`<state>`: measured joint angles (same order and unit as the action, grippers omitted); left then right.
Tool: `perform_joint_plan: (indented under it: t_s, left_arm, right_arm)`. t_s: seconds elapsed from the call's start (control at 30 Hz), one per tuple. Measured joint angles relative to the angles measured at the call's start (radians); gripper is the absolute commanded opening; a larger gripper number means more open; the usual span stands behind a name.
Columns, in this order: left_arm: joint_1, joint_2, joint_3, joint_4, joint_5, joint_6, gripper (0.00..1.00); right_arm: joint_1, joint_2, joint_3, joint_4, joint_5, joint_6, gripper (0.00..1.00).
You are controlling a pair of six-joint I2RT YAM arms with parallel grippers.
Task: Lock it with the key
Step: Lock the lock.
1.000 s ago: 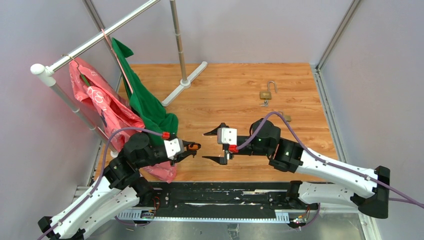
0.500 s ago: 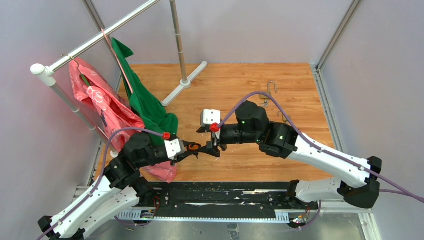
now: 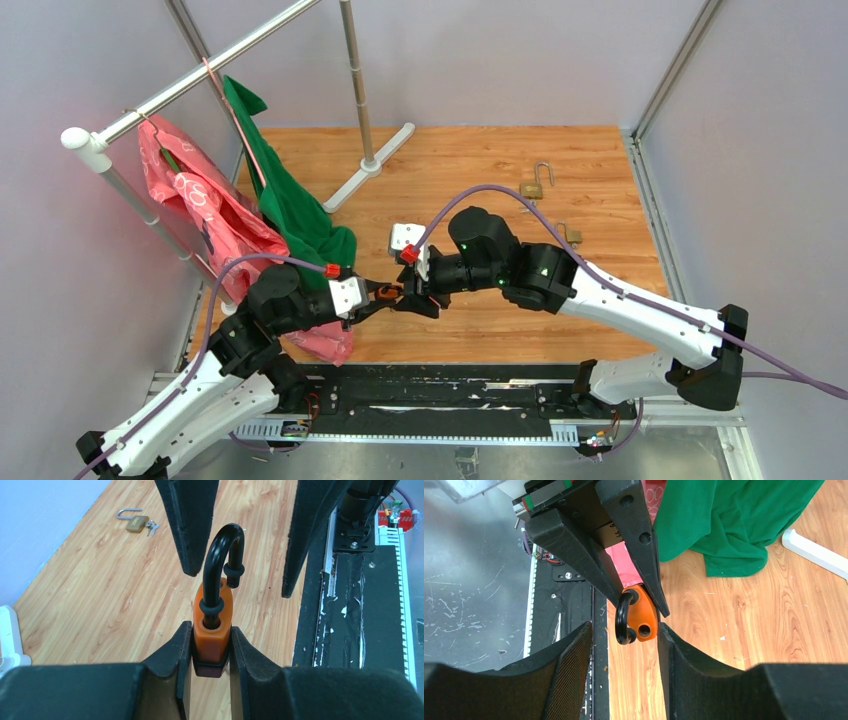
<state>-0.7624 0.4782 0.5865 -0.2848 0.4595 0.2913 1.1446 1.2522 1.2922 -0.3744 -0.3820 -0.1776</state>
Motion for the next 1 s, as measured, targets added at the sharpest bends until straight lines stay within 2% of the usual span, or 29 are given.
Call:
perform_joint_plan:
  t_s: [0.1,0.2,0.27,0.33,0.37,0.53,0.63,0.67,0.83,1.0]
  left_arm:
    - [0.000,0.002,0.000,0.000,0.000,-0.002,0.00]
    - [0.000,0.002,0.000,0.000,0.000,-0.004,0.00]
    - [0.000,0.002,0.000,0.000,0.000,-0.004,0.00]
    - [0.000,0.002,0.000,0.000,0.000,-0.007,0.00]
    - [0.000,0.002,0.000,0.000,0.000,-0.008,0.00]
    - [0.002,0.002,0.000,0.000,0.000,-0.042,0.00]
    - [0.002,0.001,0.000,0.004,0.024,-0.095,0.41]
    - [0.002,0.000,0.000,0.009,0.030,-0.111,0.45]
    - [0.002,-0.008,0.000,0.089,0.027,-0.163,0.53]
    - [0.002,-0.012,0.000,0.140,0.005,-0.143,0.52]
  right_arm:
    - [0.000,0.002,0.011,0.002,0.012,-0.002,0.50]
    - [0.000,0.005,0.027,0.003,0.017,-0.007,0.40]
    - [0.000,0.009,0.039,0.003,0.018,-0.012,0.28]
    - [0.000,0.010,0.044,0.005,0.020,-0.019,0.05]
    - [0.000,0.010,0.044,0.005,0.020,-0.023,0.00]
    - [0.000,0.011,0.045,-0.001,0.024,-0.050,0.00]
    - [0.000,0.009,0.045,-0.002,0.017,-0.085,0.00]
    - [0.000,0.006,0.045,-0.002,0.011,-0.092,0.00]
    - [0.000,-0.004,0.051,0.000,-0.013,-0.098,0.00]
    - [0.000,-0.024,0.031,0.049,0.009,-0.061,0.00]
